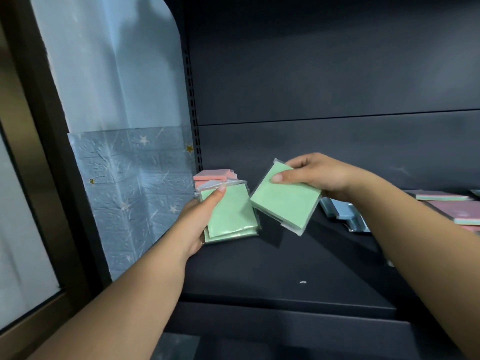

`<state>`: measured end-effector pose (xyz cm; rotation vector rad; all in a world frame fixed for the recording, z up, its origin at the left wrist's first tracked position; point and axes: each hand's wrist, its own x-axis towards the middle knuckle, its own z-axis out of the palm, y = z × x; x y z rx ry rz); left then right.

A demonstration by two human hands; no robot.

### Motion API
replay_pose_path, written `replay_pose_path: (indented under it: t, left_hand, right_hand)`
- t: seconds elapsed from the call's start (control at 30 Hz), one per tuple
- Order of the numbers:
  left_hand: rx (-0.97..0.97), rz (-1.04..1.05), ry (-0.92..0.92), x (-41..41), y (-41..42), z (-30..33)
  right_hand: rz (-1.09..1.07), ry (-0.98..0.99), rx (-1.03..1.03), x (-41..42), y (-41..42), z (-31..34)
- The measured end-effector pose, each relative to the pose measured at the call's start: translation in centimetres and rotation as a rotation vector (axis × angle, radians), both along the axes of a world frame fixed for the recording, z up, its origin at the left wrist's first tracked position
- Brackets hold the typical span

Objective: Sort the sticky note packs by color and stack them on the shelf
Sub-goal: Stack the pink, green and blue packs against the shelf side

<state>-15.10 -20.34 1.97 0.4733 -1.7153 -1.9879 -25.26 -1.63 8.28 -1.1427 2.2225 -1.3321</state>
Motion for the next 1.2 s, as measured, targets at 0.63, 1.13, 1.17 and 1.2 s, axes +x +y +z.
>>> replay_pose_path:
  t: [0.63,1.13,1.17,1.2]
  left_hand:
    - [-0.017,-0.208,0.029,0.1,0.3,-0.3]
    - [0.113,-0.015,0.04,-0.5,-0.8,-0.6]
    - [0.116,0.005,0.047,-0.5,-0.8,-0.6]
    - [0.12,0.026,0.058,-0.5,-0.8,-0.6]
  right_hand:
    - [-0.407,-0.014,-0.036,0.4,-6.1,-0.3]
    - [-0.085,-0.773,-0.158,0.8,-1.8,-2.2]
    - [-0.118,-0.799,-0.267,1.1,-2.3,-2.5]
    - [-0.154,-0.824,-0.382,1.4,-2.9,-2.8]
